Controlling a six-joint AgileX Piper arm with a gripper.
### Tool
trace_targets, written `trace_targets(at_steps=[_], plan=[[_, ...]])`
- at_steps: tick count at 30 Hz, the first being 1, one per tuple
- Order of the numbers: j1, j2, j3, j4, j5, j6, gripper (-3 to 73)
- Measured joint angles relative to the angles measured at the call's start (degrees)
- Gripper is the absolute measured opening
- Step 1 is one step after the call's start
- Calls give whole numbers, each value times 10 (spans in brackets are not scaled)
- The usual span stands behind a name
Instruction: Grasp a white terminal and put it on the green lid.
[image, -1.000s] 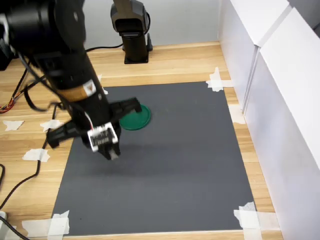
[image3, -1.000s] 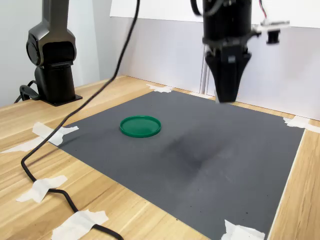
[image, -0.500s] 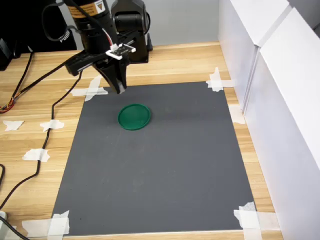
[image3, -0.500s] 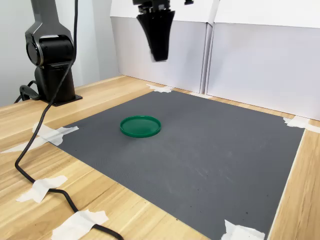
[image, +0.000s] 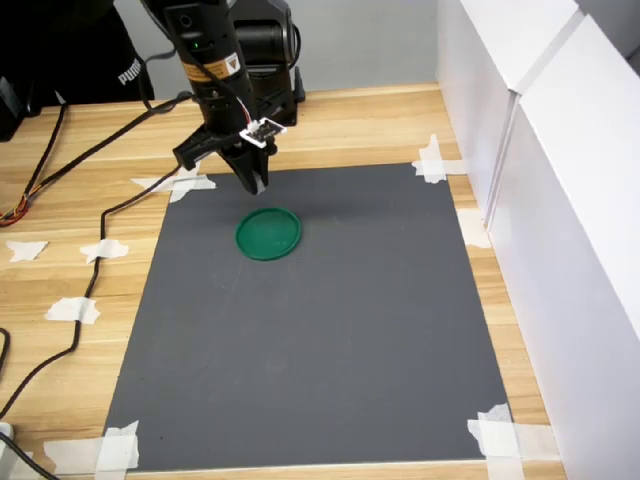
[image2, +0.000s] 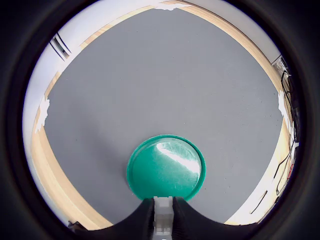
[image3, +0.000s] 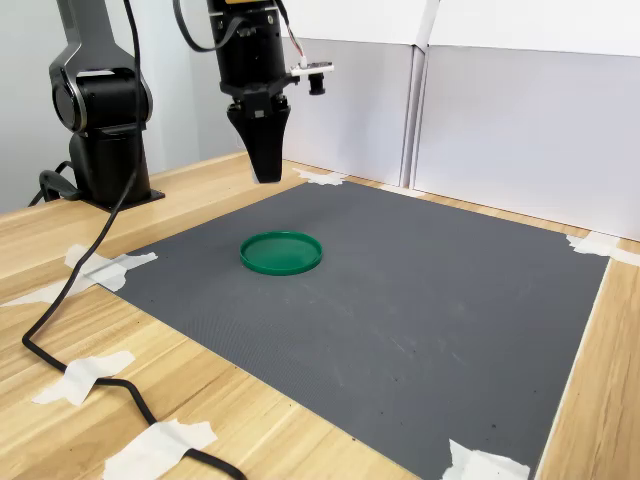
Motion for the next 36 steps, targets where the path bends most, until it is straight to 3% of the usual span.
trace_targets(at_steps=[7,24,36], plan=[[0,8,18,0,-55,1,85],[39,46,18,6,-82,10,85],[39,83,24,-27,-96,31,85]])
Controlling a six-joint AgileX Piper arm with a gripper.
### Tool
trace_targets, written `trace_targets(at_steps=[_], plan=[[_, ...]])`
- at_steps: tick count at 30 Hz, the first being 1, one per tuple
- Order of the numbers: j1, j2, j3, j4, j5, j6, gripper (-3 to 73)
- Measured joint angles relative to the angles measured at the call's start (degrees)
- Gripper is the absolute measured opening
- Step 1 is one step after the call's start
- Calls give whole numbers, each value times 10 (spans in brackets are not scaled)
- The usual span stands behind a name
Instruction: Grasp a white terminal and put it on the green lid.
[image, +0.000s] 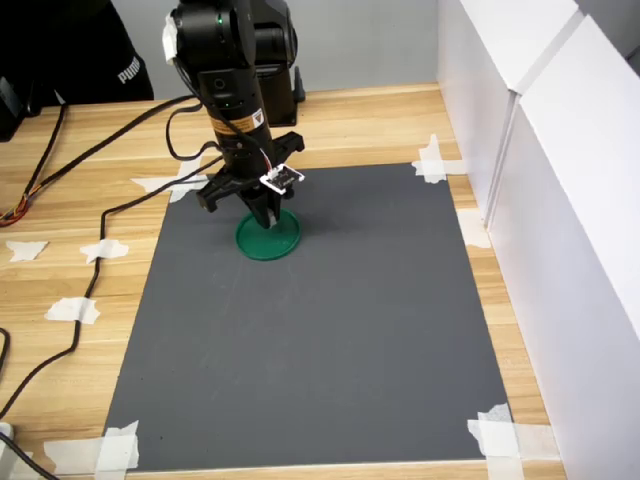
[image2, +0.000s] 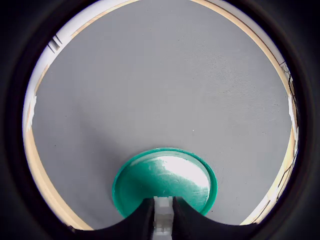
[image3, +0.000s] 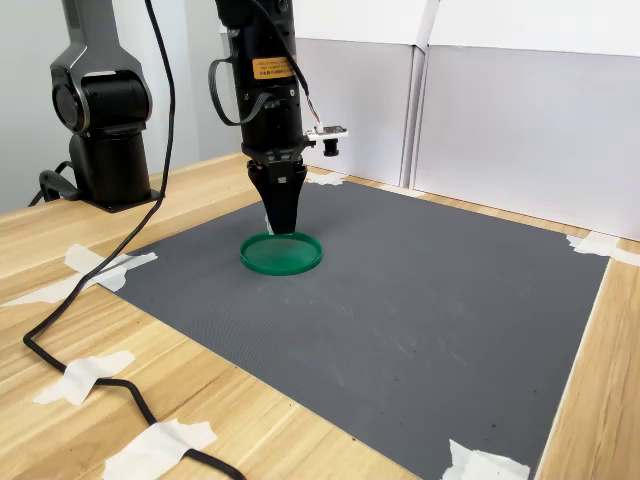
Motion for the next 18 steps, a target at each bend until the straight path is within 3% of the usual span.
trace_targets(at_steps=[11,14,18], plan=[[0,10,0,-1,-2,0,101],[0,10,0,-1,-2,-1,152],[0,10,0,-1,-2,-6,283]])
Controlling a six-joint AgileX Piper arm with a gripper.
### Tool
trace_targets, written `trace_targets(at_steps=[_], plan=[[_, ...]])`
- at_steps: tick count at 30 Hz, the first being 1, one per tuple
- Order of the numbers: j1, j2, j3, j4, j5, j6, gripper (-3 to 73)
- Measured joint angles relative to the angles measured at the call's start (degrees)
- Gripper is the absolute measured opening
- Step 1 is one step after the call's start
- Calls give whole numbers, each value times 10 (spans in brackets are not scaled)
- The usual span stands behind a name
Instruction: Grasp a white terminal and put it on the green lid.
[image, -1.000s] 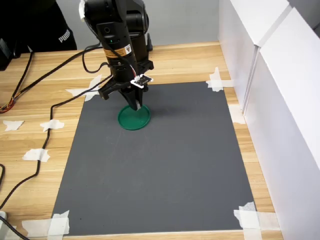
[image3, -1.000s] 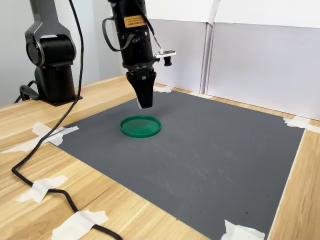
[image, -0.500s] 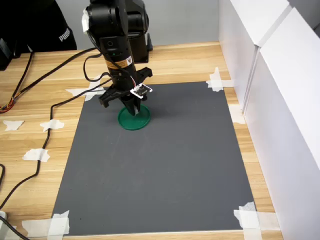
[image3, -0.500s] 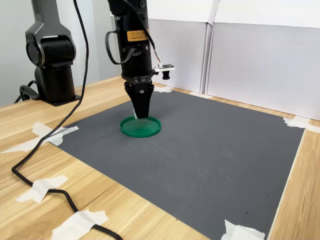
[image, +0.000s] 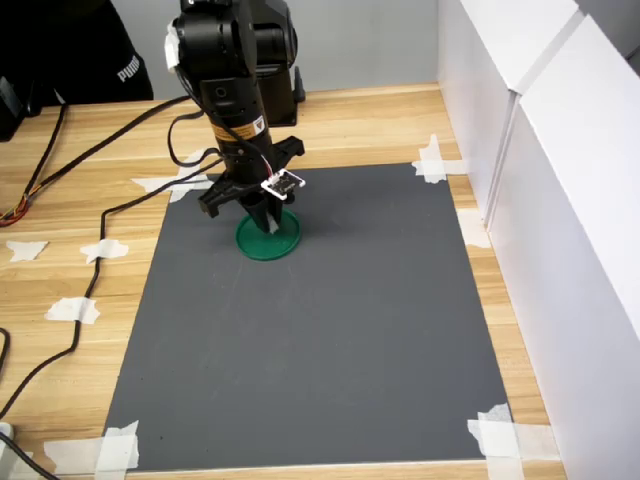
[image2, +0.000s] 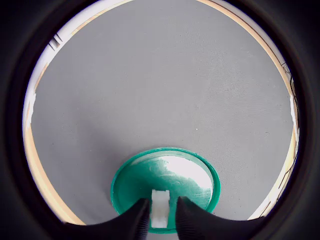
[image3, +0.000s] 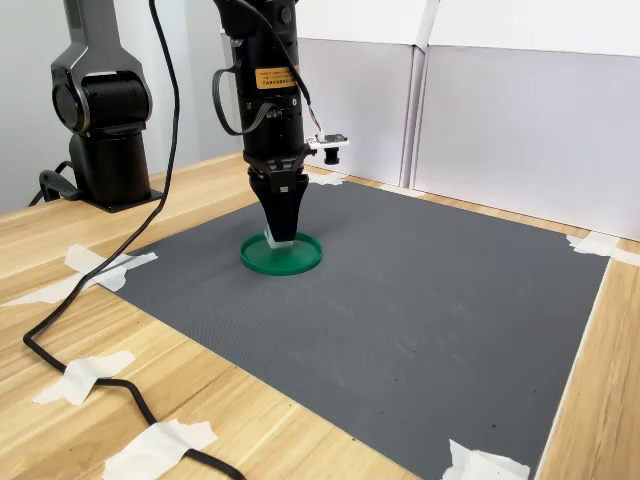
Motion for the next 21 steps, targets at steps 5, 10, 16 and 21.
trace_targets(at_steps=[5,10,16,21], plan=[[0,-4,0,0,-1,0,445],[0,-50,0,0,-1,0,481],[0,-146,0,0,0,27,395],[-10,-236,1,9,12,92,162]])
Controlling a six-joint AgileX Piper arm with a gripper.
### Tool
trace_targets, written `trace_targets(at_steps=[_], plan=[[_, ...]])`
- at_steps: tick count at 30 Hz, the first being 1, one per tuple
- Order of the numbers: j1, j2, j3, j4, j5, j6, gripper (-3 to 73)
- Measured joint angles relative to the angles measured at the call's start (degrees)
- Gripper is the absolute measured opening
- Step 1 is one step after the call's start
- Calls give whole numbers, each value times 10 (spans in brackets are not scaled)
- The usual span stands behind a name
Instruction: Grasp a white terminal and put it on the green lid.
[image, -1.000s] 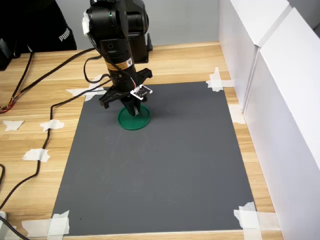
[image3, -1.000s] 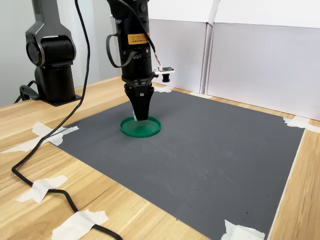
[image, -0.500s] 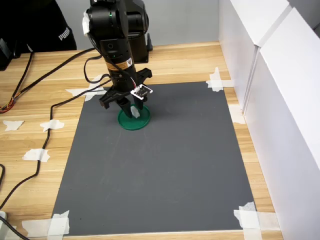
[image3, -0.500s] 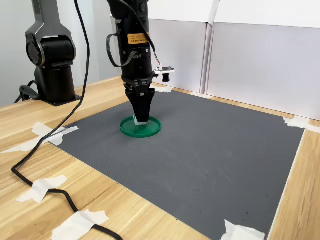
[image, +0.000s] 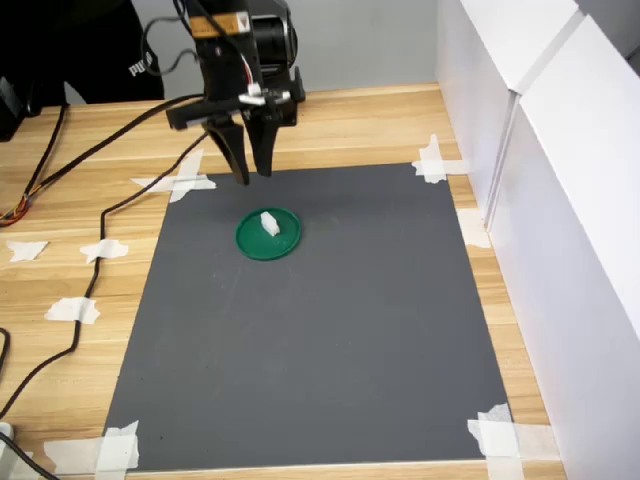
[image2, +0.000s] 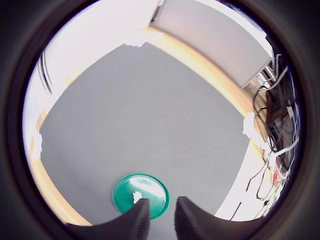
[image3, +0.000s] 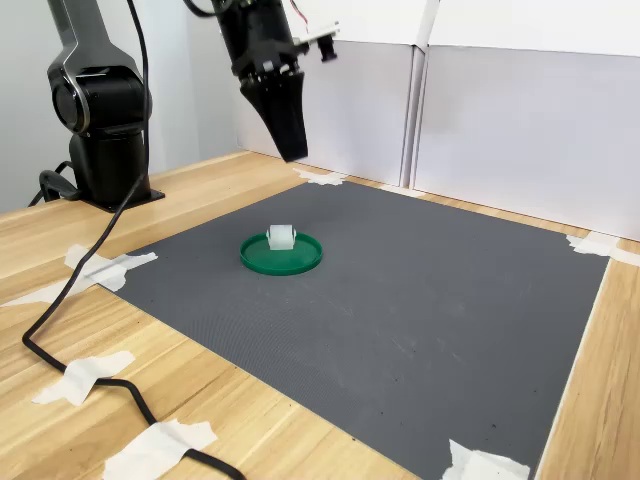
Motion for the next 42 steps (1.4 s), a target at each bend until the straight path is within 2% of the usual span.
trace_targets(at_steps=[3,6,10,14,19,32,42], plan=[[-30,-56,0,21,5,31,34],[-59,-106,0,37,7,55,-4],[-71,-166,0,53,10,97,-14],[-71,-216,1,72,18,174,-16],[-71,-274,37,73,14,249,-16],[-71,-512,265,65,-57,254,-16],[-71,-574,341,50,-77,249,-16]])
